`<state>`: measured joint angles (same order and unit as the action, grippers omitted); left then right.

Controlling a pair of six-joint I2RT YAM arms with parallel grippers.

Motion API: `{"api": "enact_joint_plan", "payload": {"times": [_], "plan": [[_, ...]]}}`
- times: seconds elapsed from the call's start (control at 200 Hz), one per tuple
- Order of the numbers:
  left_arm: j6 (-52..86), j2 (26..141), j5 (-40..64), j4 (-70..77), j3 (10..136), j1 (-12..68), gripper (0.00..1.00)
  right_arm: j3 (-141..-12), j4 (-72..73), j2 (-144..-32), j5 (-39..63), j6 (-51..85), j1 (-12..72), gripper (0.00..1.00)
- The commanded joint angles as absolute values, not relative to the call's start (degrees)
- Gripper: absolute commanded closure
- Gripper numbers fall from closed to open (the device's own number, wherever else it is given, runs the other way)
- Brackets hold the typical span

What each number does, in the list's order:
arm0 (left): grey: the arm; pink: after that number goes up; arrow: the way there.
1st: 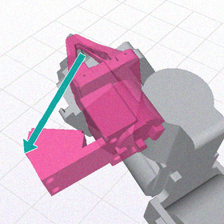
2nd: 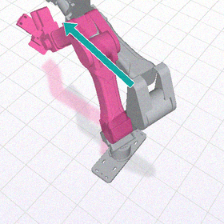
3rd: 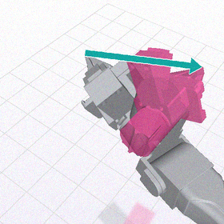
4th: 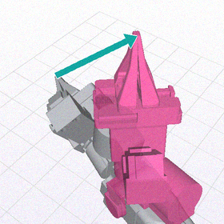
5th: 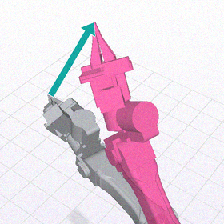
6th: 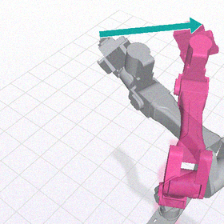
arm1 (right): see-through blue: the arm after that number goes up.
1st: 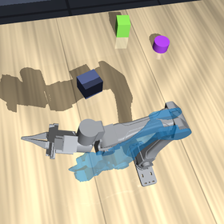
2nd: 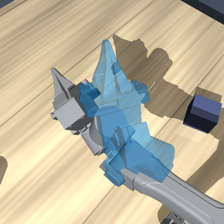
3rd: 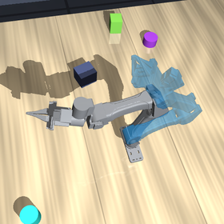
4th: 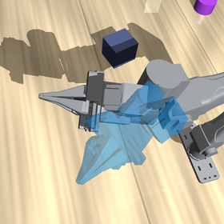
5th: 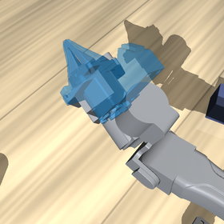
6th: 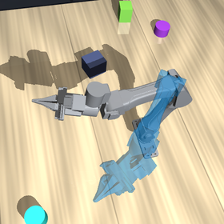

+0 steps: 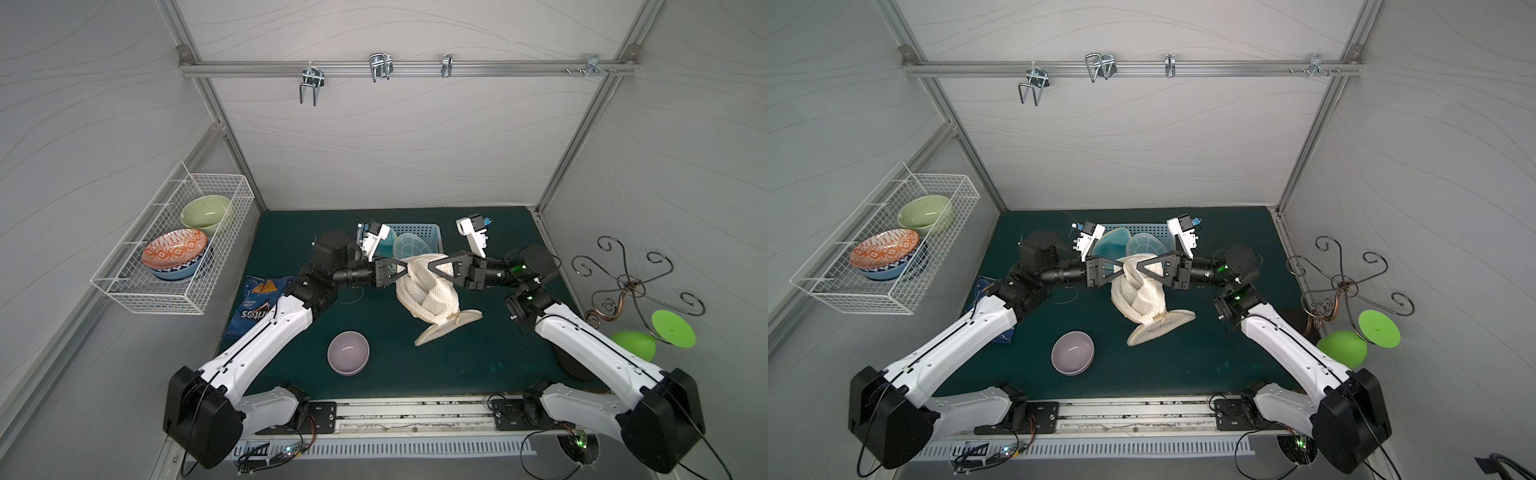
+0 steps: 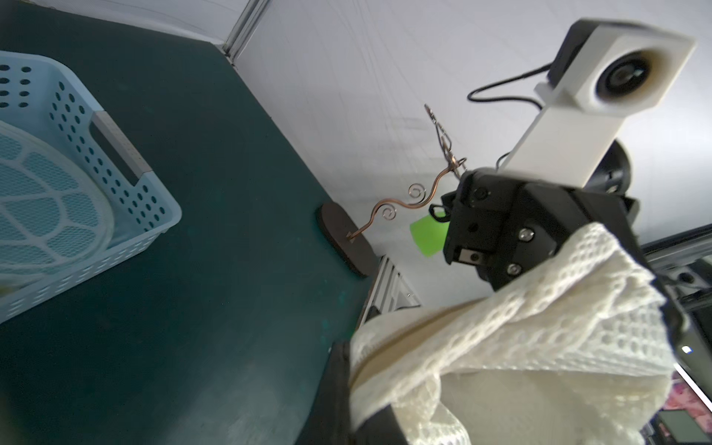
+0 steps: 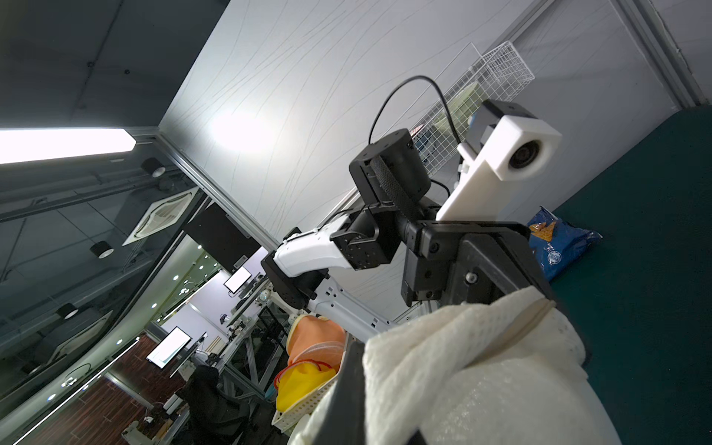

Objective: Turn the laundry bag inside out
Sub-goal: Turn over the laundry bag.

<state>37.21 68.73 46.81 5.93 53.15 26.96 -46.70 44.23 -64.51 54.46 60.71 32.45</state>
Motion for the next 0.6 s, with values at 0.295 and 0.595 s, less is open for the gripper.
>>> {"api": "enact_joint_plan", "payload": {"times": [0.295, 0.595], "plan": [[48.10, 62.81, 47.32, 7.68, 47.14, 26.72, 0.96, -49.20, 42.18, -55.61, 43.90, 48.44, 30.41, 1.00], [43.75, 61.76, 39.01, 1.82, 51.65, 29.79, 0.92, -50.84, 55.43, -62.77, 47.54, 56.31, 34.63, 1.00]]}}
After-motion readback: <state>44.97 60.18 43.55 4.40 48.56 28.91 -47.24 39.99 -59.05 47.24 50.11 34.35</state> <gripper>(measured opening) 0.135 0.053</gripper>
